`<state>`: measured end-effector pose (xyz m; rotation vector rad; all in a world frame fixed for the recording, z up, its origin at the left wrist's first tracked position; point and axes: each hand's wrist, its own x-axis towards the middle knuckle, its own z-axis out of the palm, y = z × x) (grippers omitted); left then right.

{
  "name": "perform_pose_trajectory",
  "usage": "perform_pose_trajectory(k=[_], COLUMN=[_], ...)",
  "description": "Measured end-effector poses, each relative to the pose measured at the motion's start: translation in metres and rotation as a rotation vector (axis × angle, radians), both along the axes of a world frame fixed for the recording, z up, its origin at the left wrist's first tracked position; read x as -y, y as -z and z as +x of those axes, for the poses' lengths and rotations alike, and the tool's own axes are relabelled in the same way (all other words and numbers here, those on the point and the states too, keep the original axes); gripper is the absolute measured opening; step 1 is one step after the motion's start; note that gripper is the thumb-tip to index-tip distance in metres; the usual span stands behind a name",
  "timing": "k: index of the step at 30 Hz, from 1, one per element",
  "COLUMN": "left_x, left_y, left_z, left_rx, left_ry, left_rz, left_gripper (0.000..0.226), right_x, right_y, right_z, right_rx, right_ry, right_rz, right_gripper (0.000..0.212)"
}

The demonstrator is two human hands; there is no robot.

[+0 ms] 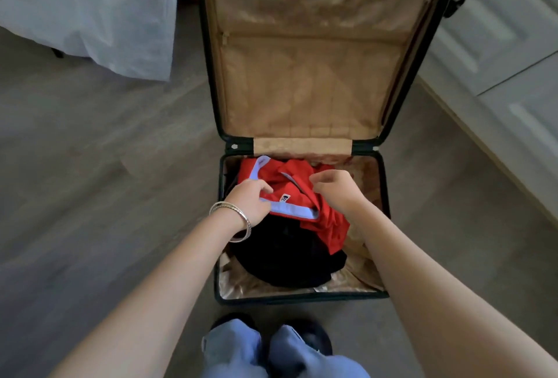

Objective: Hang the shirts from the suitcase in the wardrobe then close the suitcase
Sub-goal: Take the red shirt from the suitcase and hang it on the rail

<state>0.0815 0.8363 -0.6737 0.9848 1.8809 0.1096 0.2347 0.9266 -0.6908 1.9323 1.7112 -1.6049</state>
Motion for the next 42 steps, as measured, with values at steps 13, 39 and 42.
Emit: perform_pose_trajectory(k=[13,39,42], left_x=[-0.012,-0.006,0.009], left_y=[0.112,-0.570,-0.637], left_z=[-0.018,-0.026,-0.036], left_rx=[-0.161,0.184,0.006], left_ry=[0.111,0.159,0.045], left_rz=[-0.115,0.231,0.379], left_gripper=[0.027,0.035,0.022], right_x=[-0.011,0.021,0.031], right_y=[0.101,-0.570,-0.635], right_z=[-0.005,-0.056,-0.078], right_rx=[0.024,-0.213,-0.254], right_ry=[-0.149,-0.101,-0.095], right_rz=[0.011,-0.230,-0.167], right_gripper=[0.023,0.017,0.016])
